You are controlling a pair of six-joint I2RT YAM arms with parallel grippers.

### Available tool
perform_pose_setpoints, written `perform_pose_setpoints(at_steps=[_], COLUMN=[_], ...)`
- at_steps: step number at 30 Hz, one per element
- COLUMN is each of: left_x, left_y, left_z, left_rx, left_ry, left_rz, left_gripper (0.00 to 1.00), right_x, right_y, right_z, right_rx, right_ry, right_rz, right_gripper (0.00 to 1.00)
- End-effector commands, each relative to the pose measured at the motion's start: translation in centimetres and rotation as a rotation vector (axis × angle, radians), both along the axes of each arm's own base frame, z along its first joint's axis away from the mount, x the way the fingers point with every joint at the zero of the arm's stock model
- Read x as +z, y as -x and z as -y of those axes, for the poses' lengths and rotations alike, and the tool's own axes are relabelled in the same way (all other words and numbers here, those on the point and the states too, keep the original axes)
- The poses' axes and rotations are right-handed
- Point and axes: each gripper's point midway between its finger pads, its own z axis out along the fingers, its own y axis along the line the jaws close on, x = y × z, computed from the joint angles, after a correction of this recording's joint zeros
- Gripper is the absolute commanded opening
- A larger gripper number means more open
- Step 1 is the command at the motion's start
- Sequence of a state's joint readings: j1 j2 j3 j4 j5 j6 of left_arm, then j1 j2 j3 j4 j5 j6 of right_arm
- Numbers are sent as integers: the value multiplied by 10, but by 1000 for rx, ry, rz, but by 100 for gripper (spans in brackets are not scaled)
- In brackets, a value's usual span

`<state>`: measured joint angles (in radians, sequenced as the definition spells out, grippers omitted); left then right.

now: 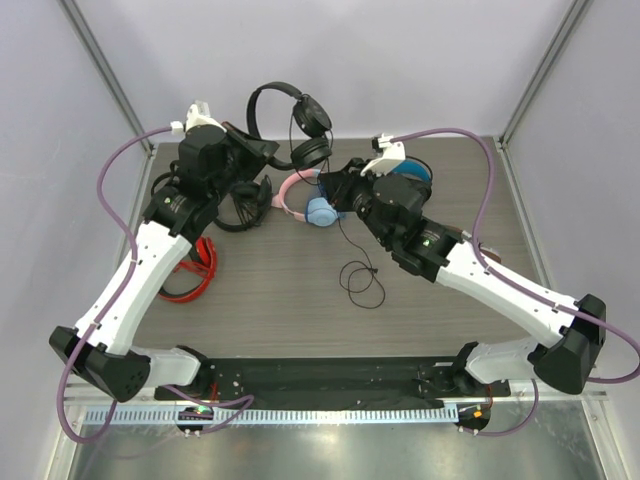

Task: Wrap the headphones
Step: Wrap the headphone cable with the right arm

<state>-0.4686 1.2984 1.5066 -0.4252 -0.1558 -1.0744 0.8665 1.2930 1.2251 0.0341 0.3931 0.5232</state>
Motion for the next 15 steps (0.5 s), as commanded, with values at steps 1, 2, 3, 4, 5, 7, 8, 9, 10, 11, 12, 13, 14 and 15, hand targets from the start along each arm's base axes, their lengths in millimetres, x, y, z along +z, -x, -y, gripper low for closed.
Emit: perform_pose_setpoints(at_steps=[1,2,3,4,5,7,8,9,10,11,12,13,14,15], left_x=[41,39,39,39,40,43,45,47,48,48,47,47,47,46], left_y=[6,6,6,6,6,7,8,9,10,10,11,12,12,14], left_z=[9,10,11,12,11,11,9,9,9,7,7,7,7,7], left_rx=[-53,-52,-57,-58,-59,-64,-66,-71,-73,-73,-74,-82,-83,-89], left_ry=[136,142,147,151,156,160,162,162,159,158,155,155,156,154], left_rz=[86,82,83,80,83,86,92,93,94,95,91,89,88,85], left_gripper=[0,0,0,0,0,0,0,0,0,0,0,0,0,0], right_x=[24,26,27,27,25,21,22,20,19,16,16,14,11,9], right_y=[-5,-5,-5,-4,-4,-5,-5,-5,-5,-5,-6,-6,-7,-8], right_z=[0,-2,-4,-7,-7,-5,-3,0,2,5,8,9,11,12], right_rx=[-10,-3,9,22,22,8,3,-7,-15,-29,-40,-46,-52,-58], right_ry=[-35,-47,-54,-60,-60,-53,-54,-48,-44,-31,-28,-20,-7,3], right_rz=[60,68,73,75,73,72,74,74,76,76,77,76,69,70], right_gripper=[20,20,22,23,23,23,23,25,27,29,32,36,38,40])
